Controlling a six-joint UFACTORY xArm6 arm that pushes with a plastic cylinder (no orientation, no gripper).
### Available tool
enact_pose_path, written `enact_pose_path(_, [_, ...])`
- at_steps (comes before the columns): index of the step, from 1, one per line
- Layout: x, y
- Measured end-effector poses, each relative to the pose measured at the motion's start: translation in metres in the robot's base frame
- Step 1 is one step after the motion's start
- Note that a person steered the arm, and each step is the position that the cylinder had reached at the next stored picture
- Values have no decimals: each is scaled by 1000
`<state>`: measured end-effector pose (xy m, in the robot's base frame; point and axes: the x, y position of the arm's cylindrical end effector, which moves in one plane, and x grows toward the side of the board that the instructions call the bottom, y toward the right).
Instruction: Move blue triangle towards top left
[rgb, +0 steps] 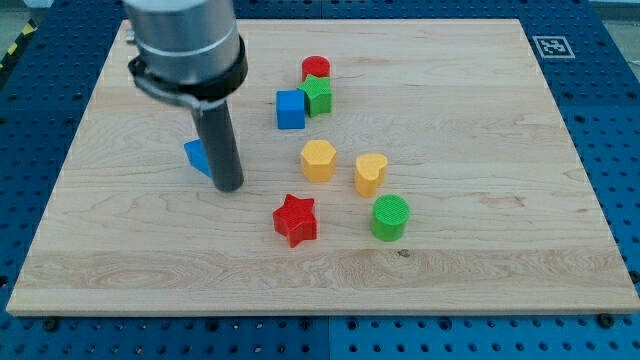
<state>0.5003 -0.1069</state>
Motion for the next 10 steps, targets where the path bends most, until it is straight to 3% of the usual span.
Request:
enact_pose_path(1, [10,-20])
enact_pose_path(3, [-45,-65])
enact_pose_path(5, [-23,-56])
enact_pose_path(7, [-35,2])
enact_pose_path(10, [-87,2])
